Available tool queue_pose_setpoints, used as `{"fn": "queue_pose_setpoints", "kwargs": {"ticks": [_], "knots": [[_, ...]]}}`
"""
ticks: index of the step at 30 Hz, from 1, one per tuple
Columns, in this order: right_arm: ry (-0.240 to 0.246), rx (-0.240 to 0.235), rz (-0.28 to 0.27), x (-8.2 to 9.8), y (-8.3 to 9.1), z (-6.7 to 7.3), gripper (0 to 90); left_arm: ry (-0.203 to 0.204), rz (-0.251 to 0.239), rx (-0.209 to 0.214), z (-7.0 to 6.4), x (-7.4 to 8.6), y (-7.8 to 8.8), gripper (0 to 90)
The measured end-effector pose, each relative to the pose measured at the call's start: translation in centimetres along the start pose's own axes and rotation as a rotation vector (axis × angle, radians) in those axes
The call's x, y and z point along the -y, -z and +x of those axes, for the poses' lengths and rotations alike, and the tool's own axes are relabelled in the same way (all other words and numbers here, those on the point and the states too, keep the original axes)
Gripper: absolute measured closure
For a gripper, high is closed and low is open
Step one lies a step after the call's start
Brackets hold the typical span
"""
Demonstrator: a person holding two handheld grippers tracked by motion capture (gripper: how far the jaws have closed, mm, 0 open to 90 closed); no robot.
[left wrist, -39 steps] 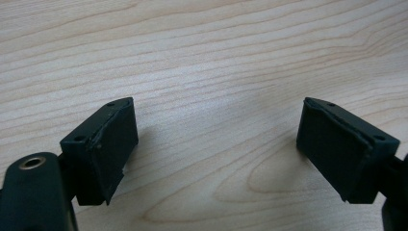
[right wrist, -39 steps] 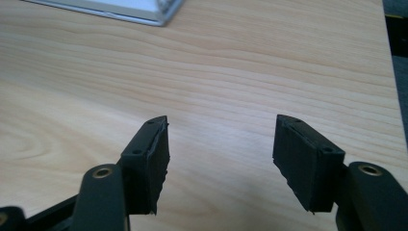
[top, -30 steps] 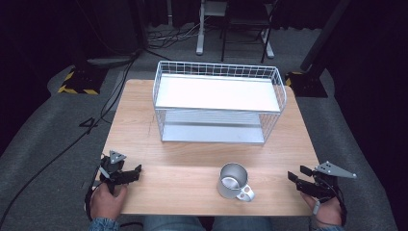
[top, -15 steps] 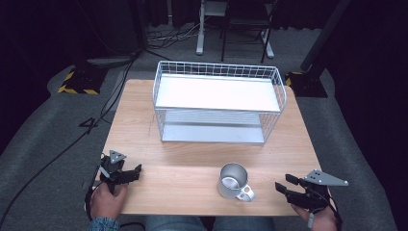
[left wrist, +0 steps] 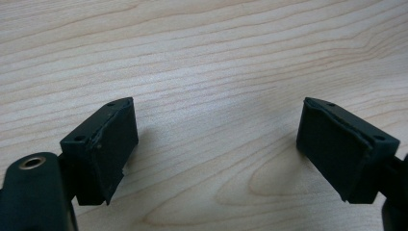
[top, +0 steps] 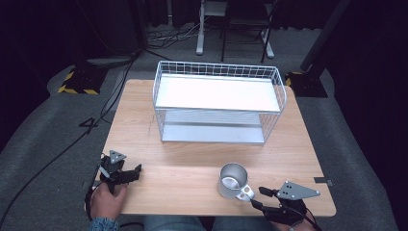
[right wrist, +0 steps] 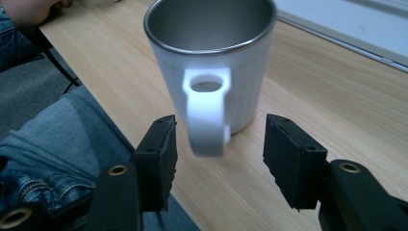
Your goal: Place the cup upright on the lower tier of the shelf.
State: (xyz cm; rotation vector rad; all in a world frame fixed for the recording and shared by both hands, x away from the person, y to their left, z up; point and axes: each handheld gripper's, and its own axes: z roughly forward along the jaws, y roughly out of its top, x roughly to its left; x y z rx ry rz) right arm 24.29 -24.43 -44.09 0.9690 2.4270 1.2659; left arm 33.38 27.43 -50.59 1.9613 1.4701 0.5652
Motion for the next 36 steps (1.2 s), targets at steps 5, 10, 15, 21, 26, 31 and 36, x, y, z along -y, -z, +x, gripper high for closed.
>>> {"fn": "queue_pose_setpoints", "kwargs": {"ticks": [5,10,15,21,26,31,36], "knots": [[0.017,0.000,0.020,-0.1,-1.0,0.6,50.2,0.000,0.001,0.000,0.0,0.0,0.0,14.7],[0.013,0.022,0.038,-0.4,-1.8,0.8,57.4,0.000,0.000,0.000,0.0,0.0,0.0,14.7],[0.016,0.021,0.042,-0.8,-2.0,1.0,62.7,0.000,0.000,0.000,0.0,0.0,0.0,14.7],[0.024,0.034,0.059,-1.1,-2.1,1.0,70.7,0.000,0.000,0.000,0.0,0.0,0.0,14.7],[0.027,0.034,0.071,-1.3,-2.0,1.1,71.5,0.000,0.000,0.000,0.0,0.0,0.0,14.7],[0.038,0.047,0.050,-1.3,-2.1,1.3,71.7,0.000,0.000,0.000,0.0,0.0,0.0,14.7],[0.046,0.046,0.017,-1.6,-1.9,1.7,71.9,0.000,0.000,0.000,0.0,0.0,0.0,14.7]]}}
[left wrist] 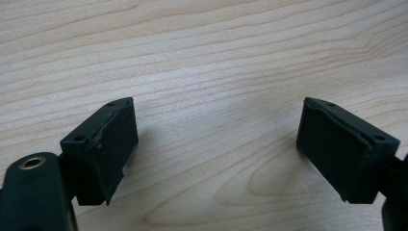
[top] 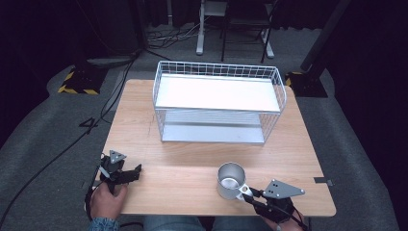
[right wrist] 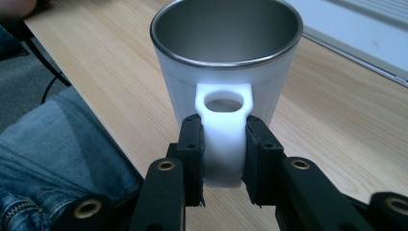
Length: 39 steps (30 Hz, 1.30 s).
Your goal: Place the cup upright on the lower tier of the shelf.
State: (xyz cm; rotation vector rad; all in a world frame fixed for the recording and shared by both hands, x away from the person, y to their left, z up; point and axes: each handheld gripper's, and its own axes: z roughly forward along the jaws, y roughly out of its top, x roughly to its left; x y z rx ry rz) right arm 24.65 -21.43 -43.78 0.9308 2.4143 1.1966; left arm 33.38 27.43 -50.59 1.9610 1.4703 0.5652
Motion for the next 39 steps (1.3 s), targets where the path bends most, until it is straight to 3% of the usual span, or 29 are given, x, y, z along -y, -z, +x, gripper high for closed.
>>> {"fn": "queue_pose_setpoints", "kwargs": {"ticks": [13,23,39], "knots": [[-0.029,-0.006,-0.062,-1.4,0.1,-0.5,72.0,0.000,0.000,0.000,0.0,0.0,0.0,14.7],[-0.066,0.025,-0.102,-3.7,-0.3,-1.7,72.0,0.000,0.000,0.000,0.0,0.0,0.0,14.7],[-0.129,0.075,-0.147,-7.8,-3.2,-4.7,72.0,0.000,0.000,0.000,0.0,0.0,0.0,14.7]]}}
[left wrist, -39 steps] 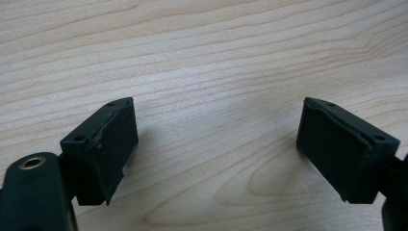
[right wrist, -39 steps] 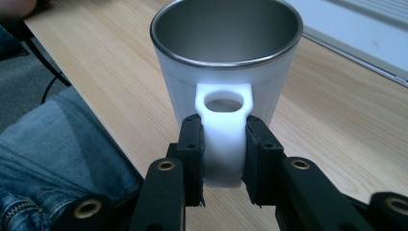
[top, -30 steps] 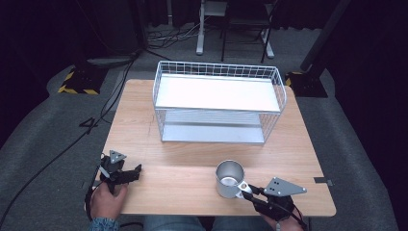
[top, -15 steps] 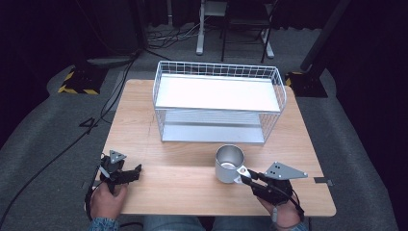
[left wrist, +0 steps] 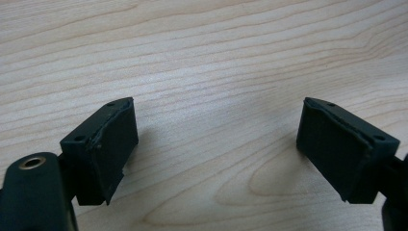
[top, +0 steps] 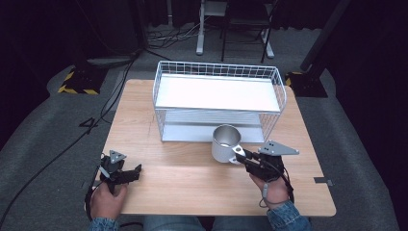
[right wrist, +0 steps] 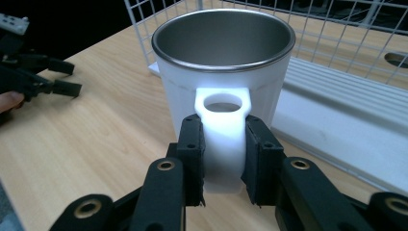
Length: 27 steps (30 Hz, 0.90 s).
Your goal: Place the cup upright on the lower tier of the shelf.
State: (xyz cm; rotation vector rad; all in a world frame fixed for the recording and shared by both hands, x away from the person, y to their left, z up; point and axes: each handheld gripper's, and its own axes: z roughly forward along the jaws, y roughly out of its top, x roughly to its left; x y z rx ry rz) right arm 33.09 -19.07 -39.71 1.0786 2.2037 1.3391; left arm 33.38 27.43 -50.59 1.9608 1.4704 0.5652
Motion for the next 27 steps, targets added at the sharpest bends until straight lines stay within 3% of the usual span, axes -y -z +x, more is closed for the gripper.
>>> {"fn": "queue_pose_setpoints", "kwargs": {"ticks": [19,27], "knots": [[-0.049,0.123,-0.046,-3.0,-5.1,-2.6,72.0,-0.001,0.001,0.000,0.0,0.0,0.0,14.7],[-0.050,0.167,-0.045,-3.2,-7.2,-3.5,72.0,-0.001,0.001,0.000,0.0,0.0,0.0,14.7]]}}
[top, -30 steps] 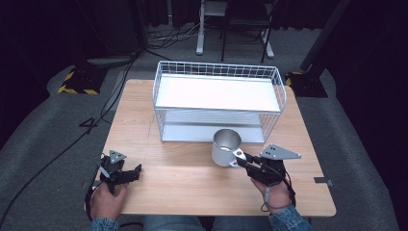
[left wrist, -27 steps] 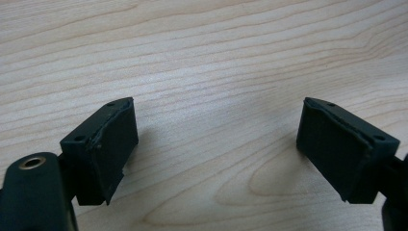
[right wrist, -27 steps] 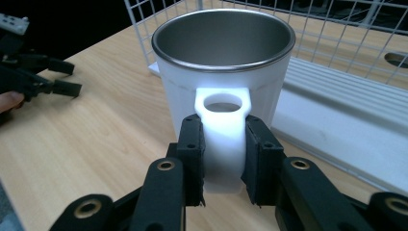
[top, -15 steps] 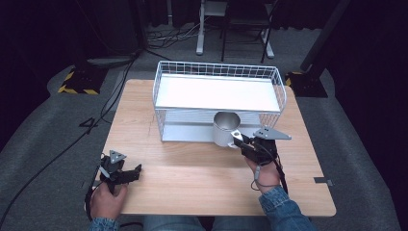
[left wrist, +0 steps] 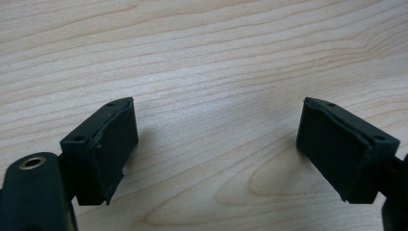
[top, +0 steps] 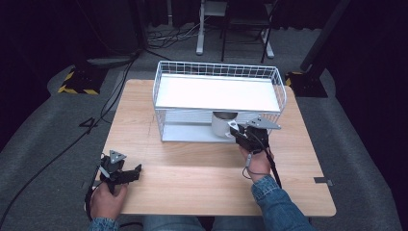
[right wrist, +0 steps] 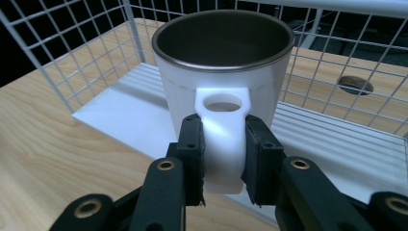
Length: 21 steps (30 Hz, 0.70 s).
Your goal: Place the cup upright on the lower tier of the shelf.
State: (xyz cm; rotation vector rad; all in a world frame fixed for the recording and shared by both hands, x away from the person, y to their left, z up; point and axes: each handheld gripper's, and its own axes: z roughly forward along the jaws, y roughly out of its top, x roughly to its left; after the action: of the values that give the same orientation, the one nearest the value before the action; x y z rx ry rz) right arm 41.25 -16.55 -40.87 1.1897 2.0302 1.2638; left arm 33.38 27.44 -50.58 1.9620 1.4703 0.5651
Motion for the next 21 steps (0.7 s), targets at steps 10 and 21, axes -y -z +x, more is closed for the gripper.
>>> {"fn": "queue_pose_setpoints", "kwargs": {"ticks": [10,21], "knots": [[-0.027,0.057,0.006,0.4,-2.1,-0.9,72.0,0.000,0.000,0.000,0.0,0.0,0.0,14.7],[-0.041,0.071,0.024,0.9,-3.6,-1.1,71.9,0.000,0.000,0.000,0.0,0.0,0.0,14.7]]}}
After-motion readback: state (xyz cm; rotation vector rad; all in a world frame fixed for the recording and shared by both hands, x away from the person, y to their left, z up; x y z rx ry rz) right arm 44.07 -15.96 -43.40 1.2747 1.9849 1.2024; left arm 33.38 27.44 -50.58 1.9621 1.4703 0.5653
